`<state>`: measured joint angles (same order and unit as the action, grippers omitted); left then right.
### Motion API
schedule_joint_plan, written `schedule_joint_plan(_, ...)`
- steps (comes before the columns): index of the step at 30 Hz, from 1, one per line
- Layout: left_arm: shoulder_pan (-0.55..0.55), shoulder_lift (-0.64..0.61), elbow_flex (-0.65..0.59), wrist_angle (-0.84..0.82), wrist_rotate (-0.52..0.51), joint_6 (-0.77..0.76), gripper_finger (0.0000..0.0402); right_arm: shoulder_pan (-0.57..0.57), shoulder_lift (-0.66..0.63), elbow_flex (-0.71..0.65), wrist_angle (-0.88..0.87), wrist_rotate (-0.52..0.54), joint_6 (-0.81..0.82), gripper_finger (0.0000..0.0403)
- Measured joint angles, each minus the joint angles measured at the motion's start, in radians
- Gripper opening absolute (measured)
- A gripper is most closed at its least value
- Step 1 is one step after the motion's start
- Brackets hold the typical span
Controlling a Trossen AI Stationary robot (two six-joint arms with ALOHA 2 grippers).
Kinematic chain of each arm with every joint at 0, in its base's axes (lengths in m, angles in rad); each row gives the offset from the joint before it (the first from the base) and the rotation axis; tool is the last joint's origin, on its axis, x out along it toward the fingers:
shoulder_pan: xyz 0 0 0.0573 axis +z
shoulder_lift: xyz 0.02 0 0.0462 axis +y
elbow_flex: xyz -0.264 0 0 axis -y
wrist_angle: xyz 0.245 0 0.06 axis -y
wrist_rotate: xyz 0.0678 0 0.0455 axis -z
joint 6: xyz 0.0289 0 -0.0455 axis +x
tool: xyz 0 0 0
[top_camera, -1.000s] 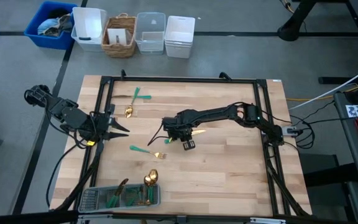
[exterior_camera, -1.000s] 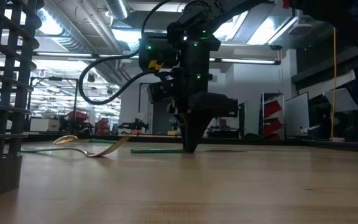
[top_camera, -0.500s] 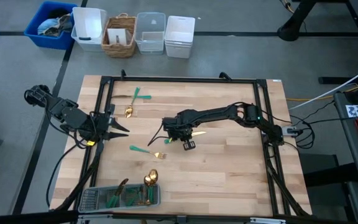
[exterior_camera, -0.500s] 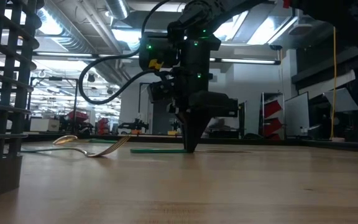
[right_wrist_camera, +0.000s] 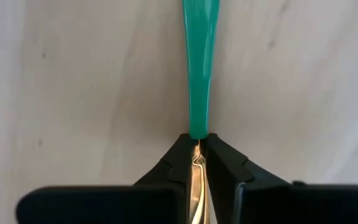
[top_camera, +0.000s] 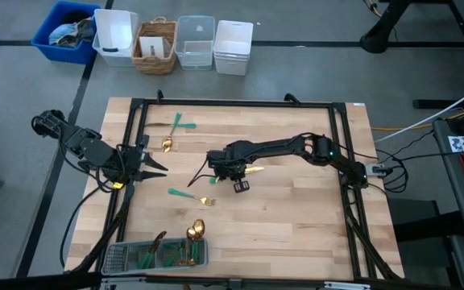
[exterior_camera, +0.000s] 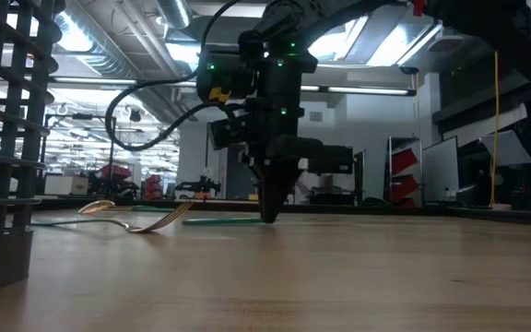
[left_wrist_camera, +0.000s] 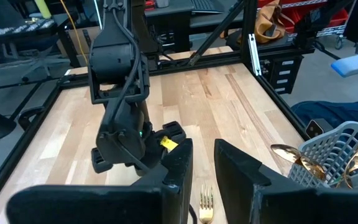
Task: Sort silverware
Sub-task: Put the bottom knife into the cutlery rack
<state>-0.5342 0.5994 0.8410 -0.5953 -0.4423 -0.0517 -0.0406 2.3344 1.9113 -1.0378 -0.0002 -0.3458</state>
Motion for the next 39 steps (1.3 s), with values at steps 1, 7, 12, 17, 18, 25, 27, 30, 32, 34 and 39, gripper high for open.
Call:
schedule_joint_plan(1,0.000,0.000,0.000,0.000,0.000,0.000,0.0060,0.000,-0.001,0.002,-0.004,0.004,0.000,0.0039)
schedule_joint_plan(7,0.000,0.000,0.000,0.000,0.000,0.000,0.0060,0.000,-0.002,0.002,-0.009,0.018,-0.002,0.0039)
schedule_joint_plan(12,0.000,0.000,0.000,0.000,0.000,0.000,0.0060,0.000,-0.003,0.002,-0.010,0.061,-0.003,0.0039)
schedule_joint_plan(17,0.000,0.000,0.000,0.000,0.000,0.000,0.0060,0.000,-0.004,0.003,-0.011,0.120,-0.004,0.0039)
schedule_joint_plan(18,0.000,0.000,0.000,0.000,0.000,0.000,0.0060,0.000,-0.004,0.003,-0.011,0.127,-0.004,0.0039)
schedule_joint_plan(25,0.000,0.000,0.000,0.000,0.000,0.000,0.0060,0.000,-0.005,0.004,-0.012,0.151,-0.040,0.0040)
schedule_joint_plan(27,0.000,0.000,0.000,0.000,0.000,0.000,0.0060,0.001,-0.006,0.004,-0.012,0.151,-0.052,0.0040)
schedule_joint_plan(30,0.000,0.000,0.000,0.000,0.000,0.001,0.0060,0.001,-0.006,0.004,-0.012,0.151,-0.053,0.0040)
schedule_joint_plan(32,0.000,0.000,0.000,0.000,0.000,0.000,0.0060,0.001,-0.007,0.004,-0.012,0.167,-0.056,0.0040)
schedule_joint_plan(34,0.000,0.000,0.000,0.000,0.000,0.000,0.0060,0.001,-0.007,0.004,-0.012,0.205,-0.061,0.0040)
schedule_joint_plan(39,0.000,0.000,0.000,0.000,-0.032,0.001,0.0060,0.001,-0.007,0.005,-0.013,0.301,-0.108,0.0040)
